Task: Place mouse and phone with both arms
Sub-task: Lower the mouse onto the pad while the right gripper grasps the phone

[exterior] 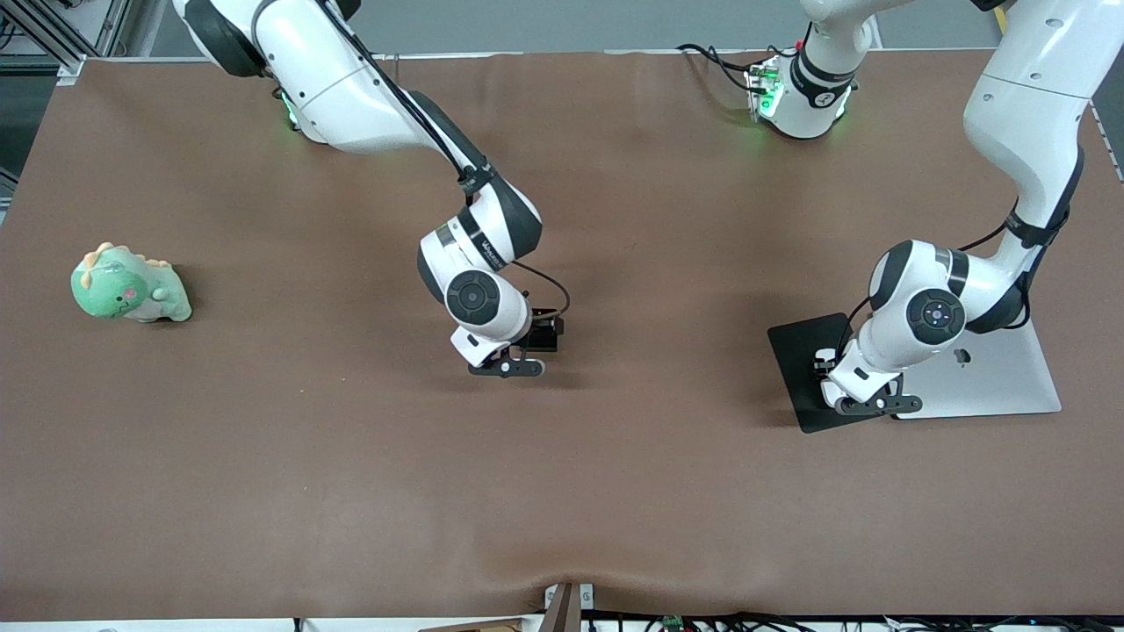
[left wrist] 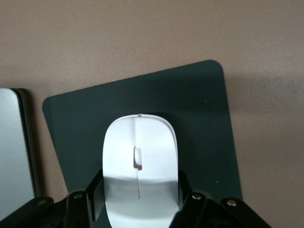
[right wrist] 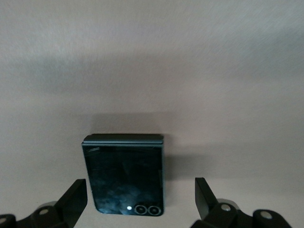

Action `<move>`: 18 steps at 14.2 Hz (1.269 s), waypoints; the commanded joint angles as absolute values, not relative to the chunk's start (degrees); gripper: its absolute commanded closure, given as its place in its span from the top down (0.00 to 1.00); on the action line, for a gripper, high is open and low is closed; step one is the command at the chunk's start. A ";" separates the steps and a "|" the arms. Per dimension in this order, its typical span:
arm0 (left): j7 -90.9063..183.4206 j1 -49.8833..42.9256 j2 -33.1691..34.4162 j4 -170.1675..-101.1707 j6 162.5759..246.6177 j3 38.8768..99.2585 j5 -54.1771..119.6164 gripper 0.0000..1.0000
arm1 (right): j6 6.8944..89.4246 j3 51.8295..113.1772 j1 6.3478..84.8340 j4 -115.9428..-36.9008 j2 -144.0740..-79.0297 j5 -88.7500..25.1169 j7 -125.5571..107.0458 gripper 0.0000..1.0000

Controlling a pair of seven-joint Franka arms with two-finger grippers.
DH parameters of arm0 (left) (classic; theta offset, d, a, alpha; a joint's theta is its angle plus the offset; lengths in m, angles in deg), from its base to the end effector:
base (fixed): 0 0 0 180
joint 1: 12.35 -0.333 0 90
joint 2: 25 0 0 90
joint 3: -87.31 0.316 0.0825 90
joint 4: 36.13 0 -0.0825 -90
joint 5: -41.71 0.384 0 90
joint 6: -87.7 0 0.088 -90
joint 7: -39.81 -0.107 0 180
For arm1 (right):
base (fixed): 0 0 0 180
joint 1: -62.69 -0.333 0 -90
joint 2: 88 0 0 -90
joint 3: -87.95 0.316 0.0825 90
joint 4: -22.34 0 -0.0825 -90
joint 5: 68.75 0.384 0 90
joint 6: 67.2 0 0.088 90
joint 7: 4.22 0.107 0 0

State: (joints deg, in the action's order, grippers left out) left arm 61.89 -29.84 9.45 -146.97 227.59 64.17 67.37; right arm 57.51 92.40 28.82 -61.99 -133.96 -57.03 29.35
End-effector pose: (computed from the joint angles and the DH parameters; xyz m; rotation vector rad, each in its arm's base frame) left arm 0.6156 -0.0524 0.1906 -3.0829 0.0024 0.0046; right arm 0.5570 0.4385 0.1952 -3.0033 0.0949 0.3120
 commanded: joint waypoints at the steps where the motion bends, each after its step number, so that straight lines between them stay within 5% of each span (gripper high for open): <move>1: 62.13 -30.55 10.24 -146.44 228.85 63.66 68.96 0.44 | 57.34 91.91 27.54 -58.62 -136.07 -55.04 32.59 1.00; 3: 62.04 -30.55 10.60 -146.26 229.38 63.75 68.96 0.57 | 57.43 91.91 27.18 -58.00 -136.69 -55.04 33.48 1.00; 5: 62.13 -30.46 10.60 -145.56 229.38 63.75 68.96 1.00 | 57.52 91.91 26.57 -57.91 -137.39 -55.21 33.48 1.00; 10: 62.40 -30.28 7.36 -144.25 228.07 63.49 68.96 1.00 | 58.04 91.47 25.60 -58.00 -137.57 -55.92 33.39 1.00; 18: 61.69 -30.28 -4.59 -132.04 205.94 59.89 68.08 1.00 | 57.87 91.38 25.07 -58.26 -137.92 -61.71 33.31 1.00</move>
